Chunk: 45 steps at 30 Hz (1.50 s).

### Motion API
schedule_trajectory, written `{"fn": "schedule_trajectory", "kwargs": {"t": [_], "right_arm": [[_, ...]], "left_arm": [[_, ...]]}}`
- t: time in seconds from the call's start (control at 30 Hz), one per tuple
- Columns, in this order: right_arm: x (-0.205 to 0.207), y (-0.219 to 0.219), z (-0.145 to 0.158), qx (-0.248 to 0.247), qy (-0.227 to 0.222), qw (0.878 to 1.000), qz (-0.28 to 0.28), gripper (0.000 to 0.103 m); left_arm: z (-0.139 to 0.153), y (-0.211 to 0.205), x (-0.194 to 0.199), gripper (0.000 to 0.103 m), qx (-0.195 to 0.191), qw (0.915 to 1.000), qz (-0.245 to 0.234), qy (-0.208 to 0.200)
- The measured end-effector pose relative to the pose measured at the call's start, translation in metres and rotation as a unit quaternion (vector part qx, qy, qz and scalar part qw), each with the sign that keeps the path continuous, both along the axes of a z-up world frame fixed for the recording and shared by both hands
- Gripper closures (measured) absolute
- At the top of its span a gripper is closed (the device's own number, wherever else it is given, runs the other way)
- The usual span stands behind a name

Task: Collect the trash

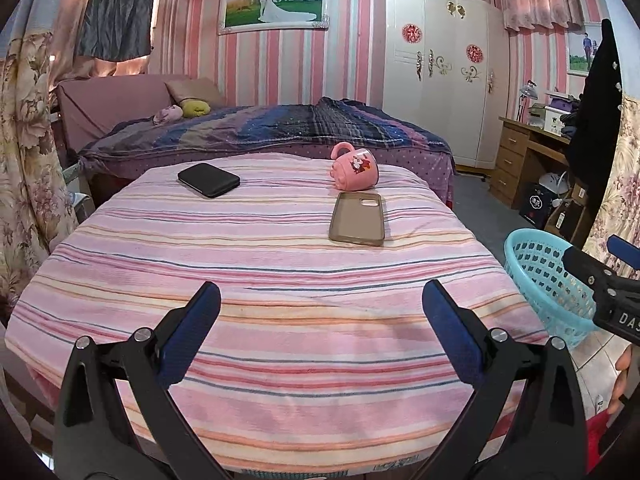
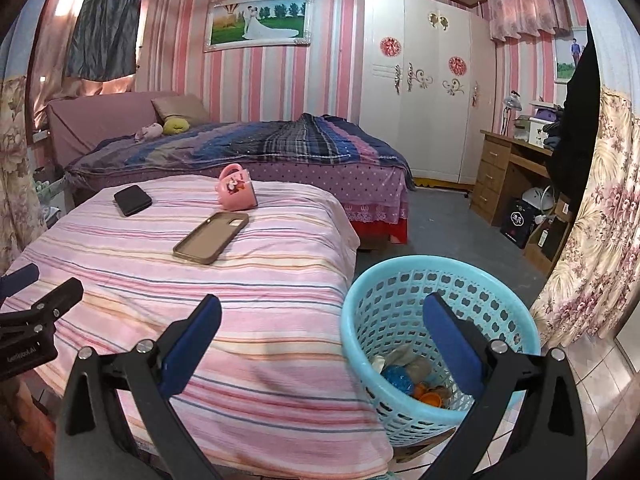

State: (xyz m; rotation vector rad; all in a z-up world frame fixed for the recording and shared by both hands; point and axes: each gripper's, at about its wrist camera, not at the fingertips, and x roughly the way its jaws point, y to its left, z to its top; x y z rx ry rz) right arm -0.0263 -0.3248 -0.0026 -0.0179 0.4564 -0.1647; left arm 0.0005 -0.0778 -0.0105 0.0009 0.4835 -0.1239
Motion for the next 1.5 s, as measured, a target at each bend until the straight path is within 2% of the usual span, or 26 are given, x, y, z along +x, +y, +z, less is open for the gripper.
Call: {"fn": "schedule_trajectory", "kwargs": {"t": [0.2,0.67,1.27,1.5], "right_arm": [[-0.002,0.011,0.000,-0.015,-0.005,1.000,-0.002,0.005],[-0.001,0.017,0.000,-0.019,-0.003,1.000,0.002,0.005],[0.000,0.019,-0.002,-0.021,-0.004,1.000,0.001,0.005],[0.000,0.021,0.000,-0.022,-0.003,1.000,0.000,0.005]], "left_arm": [[-0.003,0.006,-0.004,0.005,-0.004,1.0000,0.000,-0.001],[-0.004,0.003,-0.006,0.005,-0.009,0.9999,-0.013,-0.005],[0.001,-0.001,-0.012,0.005,-0.001,0.9994,-0.012,-0.031],[0.002,0.000,-0.011,0.005,-0.009,0.9995,-0.014,-0.025]]}}
